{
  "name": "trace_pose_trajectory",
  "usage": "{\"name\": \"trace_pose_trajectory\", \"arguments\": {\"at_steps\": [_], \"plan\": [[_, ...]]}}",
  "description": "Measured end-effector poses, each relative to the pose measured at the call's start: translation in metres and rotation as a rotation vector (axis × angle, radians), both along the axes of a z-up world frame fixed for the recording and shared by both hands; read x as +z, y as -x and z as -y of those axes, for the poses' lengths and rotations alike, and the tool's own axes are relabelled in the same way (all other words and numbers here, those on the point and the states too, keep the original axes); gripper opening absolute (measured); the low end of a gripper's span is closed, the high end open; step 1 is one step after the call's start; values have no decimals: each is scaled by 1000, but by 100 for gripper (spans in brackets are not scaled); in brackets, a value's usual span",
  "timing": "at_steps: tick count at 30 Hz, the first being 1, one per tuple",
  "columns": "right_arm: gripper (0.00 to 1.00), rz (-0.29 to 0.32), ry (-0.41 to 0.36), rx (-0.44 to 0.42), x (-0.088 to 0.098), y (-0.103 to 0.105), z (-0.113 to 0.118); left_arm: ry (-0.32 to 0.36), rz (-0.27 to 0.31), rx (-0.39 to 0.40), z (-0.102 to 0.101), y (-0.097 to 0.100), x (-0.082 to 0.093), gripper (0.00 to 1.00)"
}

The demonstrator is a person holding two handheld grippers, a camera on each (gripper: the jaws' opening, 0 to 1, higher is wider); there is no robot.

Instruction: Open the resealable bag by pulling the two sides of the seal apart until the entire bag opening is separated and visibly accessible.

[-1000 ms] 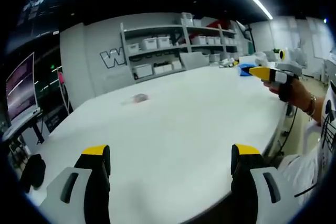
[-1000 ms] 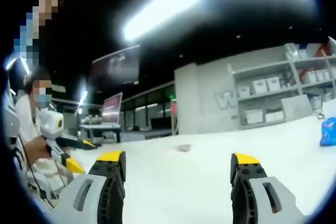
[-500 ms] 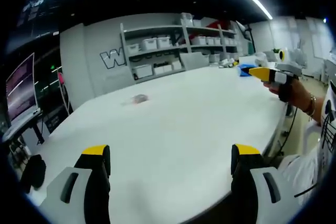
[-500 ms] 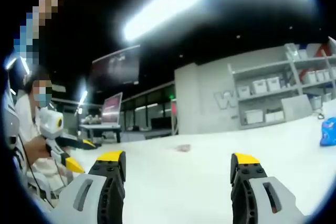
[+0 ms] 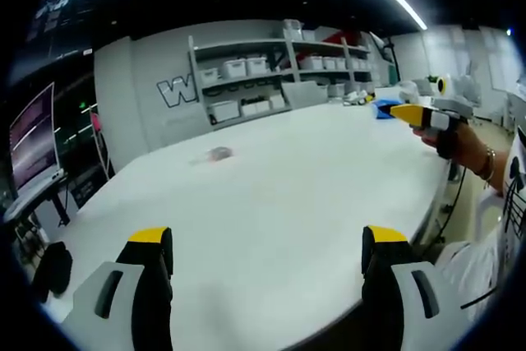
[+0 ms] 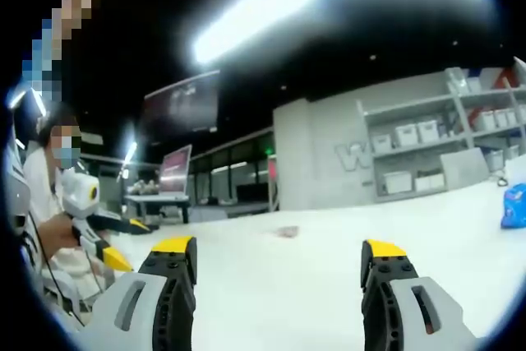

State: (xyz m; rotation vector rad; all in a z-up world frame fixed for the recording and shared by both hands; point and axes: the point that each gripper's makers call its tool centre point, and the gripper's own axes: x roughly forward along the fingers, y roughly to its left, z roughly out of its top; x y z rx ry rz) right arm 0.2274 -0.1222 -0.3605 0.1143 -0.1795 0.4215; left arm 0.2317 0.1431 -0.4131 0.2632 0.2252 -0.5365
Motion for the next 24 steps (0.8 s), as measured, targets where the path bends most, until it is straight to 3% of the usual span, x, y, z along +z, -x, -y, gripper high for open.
{"name": "trace_pose_trajectory", "arguments": {"at_steps": [24], "plan": [[83,-26,15,2,-1,-3,-4,17,9,18,-9,-10,6,93]]}}
